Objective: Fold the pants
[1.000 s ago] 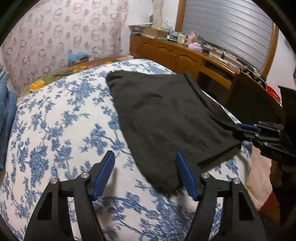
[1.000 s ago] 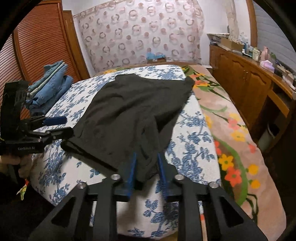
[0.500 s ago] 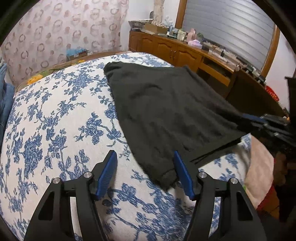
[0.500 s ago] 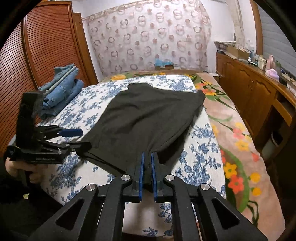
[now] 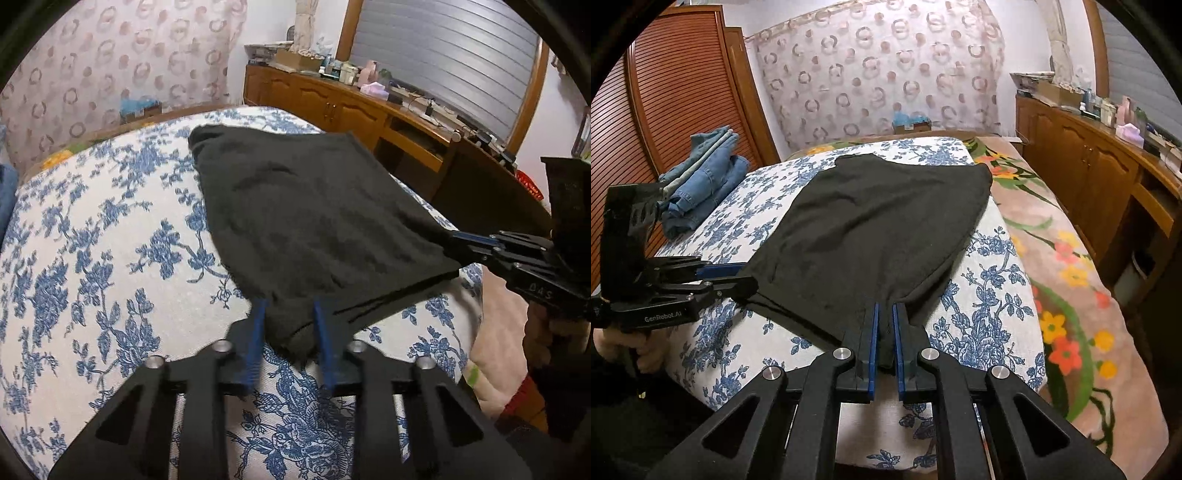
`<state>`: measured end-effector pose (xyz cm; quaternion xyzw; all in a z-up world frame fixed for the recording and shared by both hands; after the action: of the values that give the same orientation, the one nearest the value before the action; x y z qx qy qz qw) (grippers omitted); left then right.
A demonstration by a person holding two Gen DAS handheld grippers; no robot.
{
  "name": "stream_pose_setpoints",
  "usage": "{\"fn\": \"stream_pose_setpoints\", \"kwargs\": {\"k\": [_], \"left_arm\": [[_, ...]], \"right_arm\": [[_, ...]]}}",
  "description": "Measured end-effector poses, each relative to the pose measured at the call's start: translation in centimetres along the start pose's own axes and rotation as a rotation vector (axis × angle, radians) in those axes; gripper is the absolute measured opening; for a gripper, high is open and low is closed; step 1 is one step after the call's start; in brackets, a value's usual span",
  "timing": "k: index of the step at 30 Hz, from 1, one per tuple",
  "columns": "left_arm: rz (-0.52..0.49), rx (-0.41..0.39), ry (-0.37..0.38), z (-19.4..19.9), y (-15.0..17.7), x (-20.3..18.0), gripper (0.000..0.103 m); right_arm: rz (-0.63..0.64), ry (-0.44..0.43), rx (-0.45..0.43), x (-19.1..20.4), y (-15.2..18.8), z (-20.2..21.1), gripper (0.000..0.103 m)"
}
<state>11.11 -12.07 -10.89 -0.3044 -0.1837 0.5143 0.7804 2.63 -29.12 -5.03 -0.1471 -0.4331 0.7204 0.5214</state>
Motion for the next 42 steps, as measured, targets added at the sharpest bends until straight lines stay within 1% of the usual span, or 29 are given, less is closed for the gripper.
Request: {"fn": "stream_pose_setpoints", "kwargs": {"k": [3, 7, 11, 13, 15, 18, 19, 21, 25, 27, 31, 34, 37, 40, 42], "left_arm": [[0.002, -0.022, 0.011, 0.7, -0.2, 0.1, 0.014], [0.024, -0.055, 0.022, 1.9, -0.5, 0.5, 0.013], [0.015, -0.039, 0.012, 1.7, -0.2, 0.5, 0.013], [0.011, -0.018, 0.002, 1.1, 0.2, 0.5, 0.013], [0.014, -0.001, -0.003, 0.6, 0.5, 0.6, 0.013], [0.016, 0.003, -0.010, 0.5, 0.6, 0.5, 0.013], [0.014, 0.004, -0.014, 0.5, 0.6, 0.5, 0.014], [0.014, 0.008, -0.027, 0.4, 0.7, 0.4, 0.019], [0.033, 0.016, -0.034, 0.2, 0.7, 0.8, 0.026], [0.042, 0.018, -0.030, 0.1, 0.8, 1.0, 0.029], [0.039, 0.013, -0.032, 0.2, 0.9, 1.0, 0.030], [0.037, 0.010, -0.034, 0.2, 1.0, 1.0, 0.030], [0.036, 0.009, -0.033, 0.3, 1.0, 1.0, 0.030], [0.037, 0.008, -0.033, 0.3, 1.0, 1.0, 0.030], [0.035, 0.006, -0.033, 0.3, 1.0, 1.0, 0.031]], "right_arm": [[-0.004, -0.004, -0.006, -0.1, 0.0, 0.1, 0.007], [0.006, -0.012, -0.017, 0.2, 0.0, 0.4, 0.007], [0.022, -0.011, -0.010, 0.6, 0.2, 0.1, 0.007], [0.020, -0.006, -0.001, 0.4, 0.3, -0.2, 0.007], [0.018, 0.006, 0.006, 0.2, 0.5, -0.4, 0.007], [0.017, 0.030, 0.009, 0.2, 0.5, -0.2, 0.007], [0.017, 0.035, 0.007, 0.3, 0.5, -0.1, 0.008], [0.017, 0.048, 0.007, 0.3, 0.5, 0.1, 0.016], [0.005, 0.059, 0.009, 0.2, 0.5, 0.4, 0.018], [0.004, 0.085, 0.013, 0.2, 0.5, 0.4, 0.027], [-0.013, 0.085, 0.036, -0.2, 0.7, 0.1, 0.028], [-0.039, 0.070, 0.057, -0.5, 0.8, -0.4, 0.028], [-0.062, 0.055, 0.049, -0.8, 0.7, -0.5, 0.028], [-0.053, 0.053, 0.045, -0.5, 0.7, -0.6, 0.028], [-0.050, 0.027, 0.043, -0.3, 0.7, -0.8, 0.028]]}}
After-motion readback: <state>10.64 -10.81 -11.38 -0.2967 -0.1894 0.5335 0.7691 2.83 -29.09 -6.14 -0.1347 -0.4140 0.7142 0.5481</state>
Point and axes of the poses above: each gripper's, at about its wrist camera, not at the fingertips, and z roughly against the way its jaws point, x to its left, y to its underside, the point moved 1 cm from there along -z, roughly the way its jaws point, and after that the axes turned 10 degrees about -y, right-handed, at the moved point
